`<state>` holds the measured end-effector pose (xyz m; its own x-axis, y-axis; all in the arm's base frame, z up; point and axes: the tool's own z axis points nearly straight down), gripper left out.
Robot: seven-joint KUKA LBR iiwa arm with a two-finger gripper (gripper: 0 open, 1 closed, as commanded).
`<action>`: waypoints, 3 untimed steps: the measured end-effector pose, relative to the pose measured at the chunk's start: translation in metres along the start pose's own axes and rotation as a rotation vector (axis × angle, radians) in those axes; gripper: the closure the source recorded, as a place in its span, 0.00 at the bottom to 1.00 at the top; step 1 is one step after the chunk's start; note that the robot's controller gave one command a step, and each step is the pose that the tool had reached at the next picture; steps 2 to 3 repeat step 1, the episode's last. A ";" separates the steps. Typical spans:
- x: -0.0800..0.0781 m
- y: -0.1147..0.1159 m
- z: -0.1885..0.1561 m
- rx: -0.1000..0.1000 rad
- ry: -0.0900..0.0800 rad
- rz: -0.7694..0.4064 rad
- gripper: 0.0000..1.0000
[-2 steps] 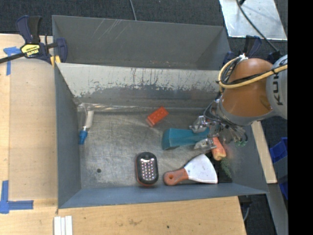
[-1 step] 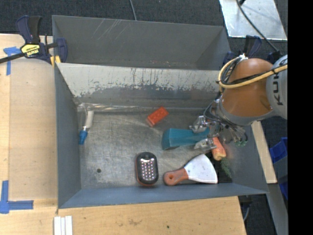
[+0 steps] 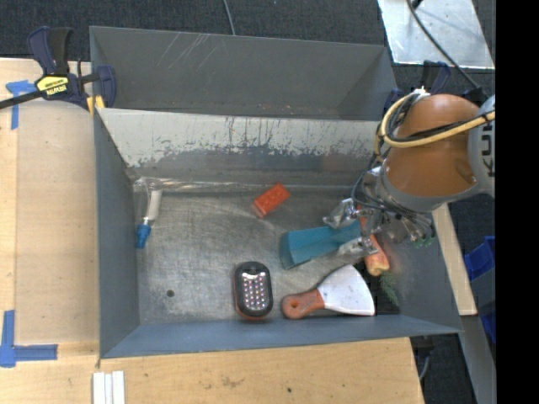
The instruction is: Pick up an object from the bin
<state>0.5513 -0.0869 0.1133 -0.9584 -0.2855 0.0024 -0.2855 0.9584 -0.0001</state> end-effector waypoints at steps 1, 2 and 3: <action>-0.024 -0.022 -0.166 0.000 -0.002 0.165 1.00; -0.024 -0.022 -0.166 0.000 -0.002 0.165 1.00; -0.024 -0.022 -0.166 0.000 -0.002 0.165 1.00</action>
Offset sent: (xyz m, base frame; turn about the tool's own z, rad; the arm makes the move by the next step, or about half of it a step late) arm 0.0000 0.0000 0.0000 0.0000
